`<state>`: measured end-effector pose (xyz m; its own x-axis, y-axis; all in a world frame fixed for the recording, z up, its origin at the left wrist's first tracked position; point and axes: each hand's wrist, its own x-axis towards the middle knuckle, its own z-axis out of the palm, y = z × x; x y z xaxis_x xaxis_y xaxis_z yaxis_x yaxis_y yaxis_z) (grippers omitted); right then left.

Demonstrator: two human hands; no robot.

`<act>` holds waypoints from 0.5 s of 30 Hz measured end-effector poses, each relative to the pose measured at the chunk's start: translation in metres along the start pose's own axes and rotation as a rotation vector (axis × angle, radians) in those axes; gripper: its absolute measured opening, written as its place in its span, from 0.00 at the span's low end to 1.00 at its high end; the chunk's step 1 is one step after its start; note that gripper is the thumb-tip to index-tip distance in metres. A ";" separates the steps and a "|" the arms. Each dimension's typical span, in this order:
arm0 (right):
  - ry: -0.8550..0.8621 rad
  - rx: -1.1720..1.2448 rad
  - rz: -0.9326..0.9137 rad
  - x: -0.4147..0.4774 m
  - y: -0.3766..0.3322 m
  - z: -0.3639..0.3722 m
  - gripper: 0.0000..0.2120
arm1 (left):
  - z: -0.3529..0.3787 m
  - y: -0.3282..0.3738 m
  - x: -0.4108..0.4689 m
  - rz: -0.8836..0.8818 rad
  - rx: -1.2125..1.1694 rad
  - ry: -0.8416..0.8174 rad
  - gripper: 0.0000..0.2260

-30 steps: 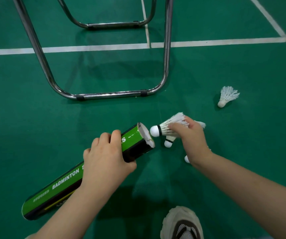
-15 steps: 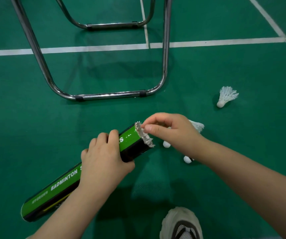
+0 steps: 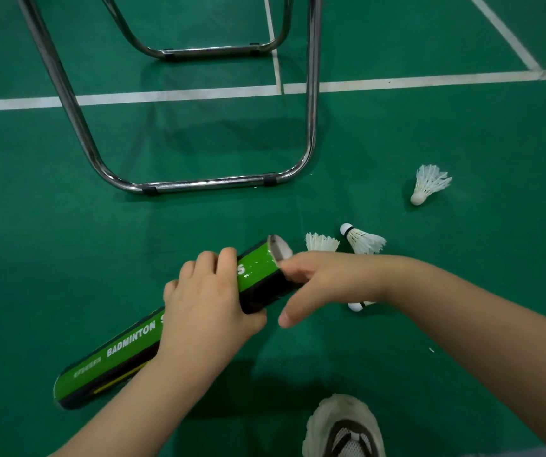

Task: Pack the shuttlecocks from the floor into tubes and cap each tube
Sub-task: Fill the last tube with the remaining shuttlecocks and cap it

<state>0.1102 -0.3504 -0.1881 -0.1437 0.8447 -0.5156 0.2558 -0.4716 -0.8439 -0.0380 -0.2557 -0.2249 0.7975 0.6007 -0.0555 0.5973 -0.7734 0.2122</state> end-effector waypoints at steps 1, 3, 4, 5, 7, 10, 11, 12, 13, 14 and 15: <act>-0.036 -0.090 0.057 0.005 0.001 0.000 0.24 | 0.003 0.003 -0.001 0.039 0.025 -0.007 0.32; -0.100 -0.228 0.146 0.013 0.003 0.001 0.30 | 0.007 0.006 -0.003 0.090 0.069 0.012 0.35; -0.105 -0.229 0.165 0.014 0.005 0.002 0.30 | 0.009 0.006 -0.002 0.097 0.073 0.026 0.35; -0.084 -0.196 0.158 0.015 0.007 0.002 0.27 | 0.011 0.005 -0.001 0.097 0.068 0.037 0.33; 0.041 -0.045 0.105 0.012 0.009 0.003 0.15 | 0.012 0.005 0.002 0.090 0.047 0.064 0.29; 0.375 0.350 0.009 0.002 0.014 -0.007 0.08 | 0.011 0.008 0.009 0.024 0.030 0.000 0.27; 0.474 0.476 0.001 -0.001 0.021 -0.013 0.11 | 0.010 0.010 0.011 0.009 0.016 -0.020 0.27; 0.571 0.560 0.021 -0.002 0.031 -0.020 0.11 | 0.010 0.011 0.012 -0.001 0.002 -0.023 0.28; 0.662 0.603 0.066 -0.003 0.042 -0.026 0.10 | 0.010 0.011 0.012 -0.009 -0.008 -0.023 0.28; 0.747 0.573 0.127 -0.001 0.056 -0.032 0.08 | 0.010 0.010 0.013 -0.015 -0.015 -0.025 0.28; 0.819 0.474 0.210 0.003 0.072 -0.037 0.06 | 0.010 0.010 0.013 -0.020 -0.020 -0.026 0.28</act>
<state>0.1630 -0.3721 -0.2449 0.6170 0.5618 -0.5511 -0.2374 -0.5348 -0.8109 -0.0208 -0.2580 -0.2334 0.7877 0.6101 -0.0851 0.6113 -0.7572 0.2301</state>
